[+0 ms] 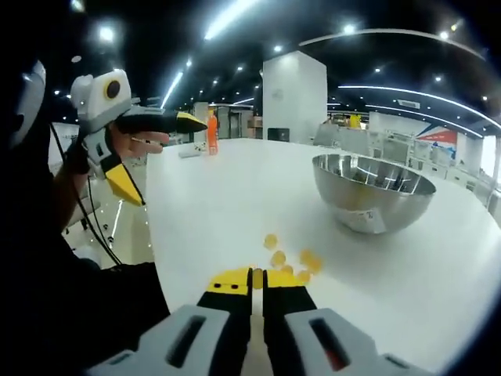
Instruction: Pick up the QQ candy scattered on the table and place it into the stainless steel bowl on the table
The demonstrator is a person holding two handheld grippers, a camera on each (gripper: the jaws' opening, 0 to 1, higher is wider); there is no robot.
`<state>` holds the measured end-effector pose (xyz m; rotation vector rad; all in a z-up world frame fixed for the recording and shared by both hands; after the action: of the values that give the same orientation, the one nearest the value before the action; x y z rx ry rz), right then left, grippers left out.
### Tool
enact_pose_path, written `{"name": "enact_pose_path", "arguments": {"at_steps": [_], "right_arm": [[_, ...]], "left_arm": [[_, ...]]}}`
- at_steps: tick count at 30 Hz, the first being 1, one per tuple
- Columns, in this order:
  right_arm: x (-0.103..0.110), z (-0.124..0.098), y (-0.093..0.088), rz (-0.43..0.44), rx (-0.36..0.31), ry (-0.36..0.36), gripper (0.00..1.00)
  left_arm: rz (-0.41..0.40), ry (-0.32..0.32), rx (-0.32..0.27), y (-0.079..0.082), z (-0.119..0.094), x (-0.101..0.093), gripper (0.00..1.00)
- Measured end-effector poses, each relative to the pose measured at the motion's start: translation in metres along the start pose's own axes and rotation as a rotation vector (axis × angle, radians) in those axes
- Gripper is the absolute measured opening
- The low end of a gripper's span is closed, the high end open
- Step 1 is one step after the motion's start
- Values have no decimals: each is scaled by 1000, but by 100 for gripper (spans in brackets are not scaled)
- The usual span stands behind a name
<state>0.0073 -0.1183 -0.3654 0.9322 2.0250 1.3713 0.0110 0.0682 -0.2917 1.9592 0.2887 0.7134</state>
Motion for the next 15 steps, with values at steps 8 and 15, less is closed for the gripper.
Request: {"name": "enact_pose_path", "arguments": {"at_steps": [8,15], "right_arm": [[6,-14,19,-5,-32,12,4],[24,-27,41,-37,-79,40,4]], "left_arm": [[-2,7,4,-2,-2,1,89],[-3,8,-1,-1,-3,2,89]]}}
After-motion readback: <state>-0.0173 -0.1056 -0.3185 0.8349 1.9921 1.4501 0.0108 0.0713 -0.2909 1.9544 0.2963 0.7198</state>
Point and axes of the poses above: the point that each gripper's makers call its tool centre point, and the gripper's own axes: z roughly forward along the fingers, x roughly to its left, y roughly out of its top, the point moved 6 cm from there along -z, roughly backward along the fingers, and after that the axes turned 3 degrees about -y, right-handed, at the moved point
